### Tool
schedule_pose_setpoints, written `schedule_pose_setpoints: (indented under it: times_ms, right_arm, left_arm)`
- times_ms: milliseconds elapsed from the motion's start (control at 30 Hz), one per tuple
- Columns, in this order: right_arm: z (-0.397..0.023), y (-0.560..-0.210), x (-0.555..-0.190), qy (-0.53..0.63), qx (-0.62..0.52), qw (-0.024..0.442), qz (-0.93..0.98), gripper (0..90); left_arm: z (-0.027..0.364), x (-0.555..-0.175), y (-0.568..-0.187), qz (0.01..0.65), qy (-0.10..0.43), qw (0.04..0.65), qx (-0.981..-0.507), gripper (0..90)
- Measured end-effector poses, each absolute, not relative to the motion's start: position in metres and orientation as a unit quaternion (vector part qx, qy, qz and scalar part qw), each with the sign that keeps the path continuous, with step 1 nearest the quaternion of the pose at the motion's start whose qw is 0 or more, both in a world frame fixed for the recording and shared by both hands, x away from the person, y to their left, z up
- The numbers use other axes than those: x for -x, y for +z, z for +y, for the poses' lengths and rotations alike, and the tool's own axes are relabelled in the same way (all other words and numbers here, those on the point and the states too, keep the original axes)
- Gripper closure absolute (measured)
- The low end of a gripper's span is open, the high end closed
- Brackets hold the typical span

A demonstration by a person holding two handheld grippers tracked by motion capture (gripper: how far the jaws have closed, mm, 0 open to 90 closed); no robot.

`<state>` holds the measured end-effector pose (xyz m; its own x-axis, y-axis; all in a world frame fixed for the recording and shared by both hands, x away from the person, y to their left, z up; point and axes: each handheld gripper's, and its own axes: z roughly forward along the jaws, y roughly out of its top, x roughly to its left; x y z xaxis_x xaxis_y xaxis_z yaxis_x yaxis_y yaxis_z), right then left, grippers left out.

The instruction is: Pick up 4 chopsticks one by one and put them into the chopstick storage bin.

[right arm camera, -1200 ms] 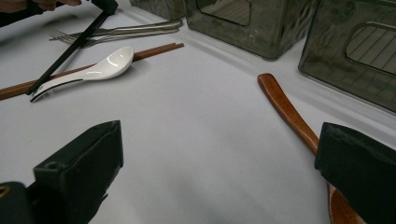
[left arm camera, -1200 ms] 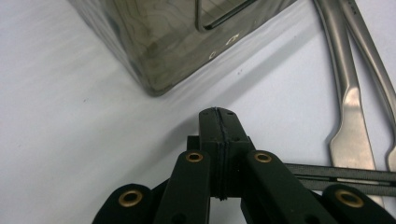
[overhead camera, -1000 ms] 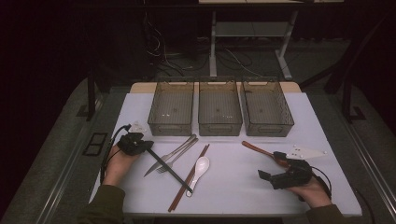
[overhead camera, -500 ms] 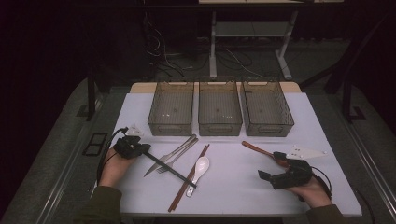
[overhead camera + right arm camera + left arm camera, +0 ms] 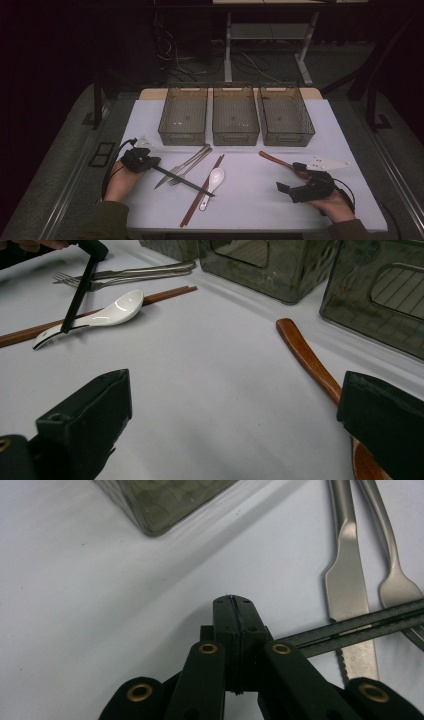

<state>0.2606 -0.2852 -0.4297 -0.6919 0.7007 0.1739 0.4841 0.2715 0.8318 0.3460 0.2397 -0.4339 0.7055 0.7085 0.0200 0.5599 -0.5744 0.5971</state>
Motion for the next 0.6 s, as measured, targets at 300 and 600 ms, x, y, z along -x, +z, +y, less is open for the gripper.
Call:
schedule_pose_setpoints:
  times_ms: [300,600]
  right_arm:
    - [-0.285,-0.43,-0.261,0.472,-0.375,0.115,0.79,1.0]
    - [-0.285,-0.43,-0.261,0.472,-0.374,0.115,0.79,1.0]
  left_arm:
    - [0.245,-0.338,-0.433,0.361,0.121,0.288,-0.879,89.0]
    - [0.25,-0.33,-0.433,0.36,0.115,0.291,-0.879,89.0]
